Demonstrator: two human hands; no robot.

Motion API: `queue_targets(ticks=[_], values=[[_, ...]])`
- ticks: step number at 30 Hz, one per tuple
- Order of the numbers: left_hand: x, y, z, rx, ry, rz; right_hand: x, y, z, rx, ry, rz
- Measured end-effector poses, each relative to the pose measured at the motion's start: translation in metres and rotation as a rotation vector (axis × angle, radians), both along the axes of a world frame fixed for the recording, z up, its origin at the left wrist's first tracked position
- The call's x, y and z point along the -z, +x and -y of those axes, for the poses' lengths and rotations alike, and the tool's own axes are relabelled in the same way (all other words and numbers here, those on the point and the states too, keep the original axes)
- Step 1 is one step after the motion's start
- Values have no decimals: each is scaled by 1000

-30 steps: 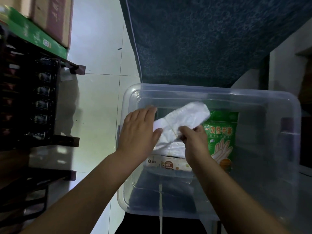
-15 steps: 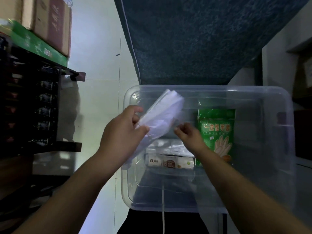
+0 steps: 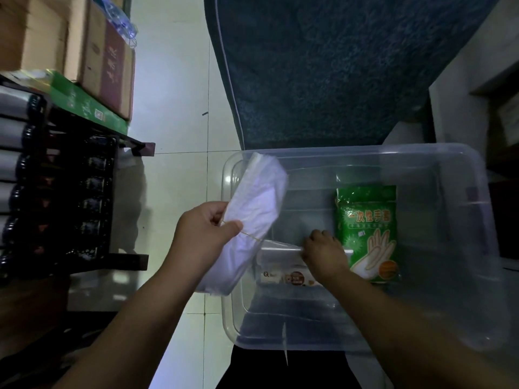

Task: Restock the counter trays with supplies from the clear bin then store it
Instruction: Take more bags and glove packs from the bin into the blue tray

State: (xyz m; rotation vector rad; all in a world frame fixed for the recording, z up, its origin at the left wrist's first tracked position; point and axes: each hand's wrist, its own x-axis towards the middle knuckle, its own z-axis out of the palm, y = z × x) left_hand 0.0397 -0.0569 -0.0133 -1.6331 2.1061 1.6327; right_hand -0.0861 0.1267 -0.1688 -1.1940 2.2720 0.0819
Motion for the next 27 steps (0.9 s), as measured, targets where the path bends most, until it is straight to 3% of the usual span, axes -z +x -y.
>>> queue_targets(ticks=[5, 9, 13, 18, 24, 27], values=[[-41, 1, -8, 22, -30, -47, -92, -6, -22, 660, -247, 226], [-78, -9, -19, -24, -13, -129, -186, -6, -28, 973, -600, 423], [-123, -28, -47, 14, 104, -251, -277, 6, -32, 1055, -908, 581], [-176, -56, -100, -27, 485, -479, -349, 21, -49, 1080, -1053, 563], [-217, -81, -166, 67, 698, -554, -389, 26, -96, 1138, -1130, 341], [-233, -87, -202, 227, 684, -588, -398, 26, -125, 1175, -1137, 195]])
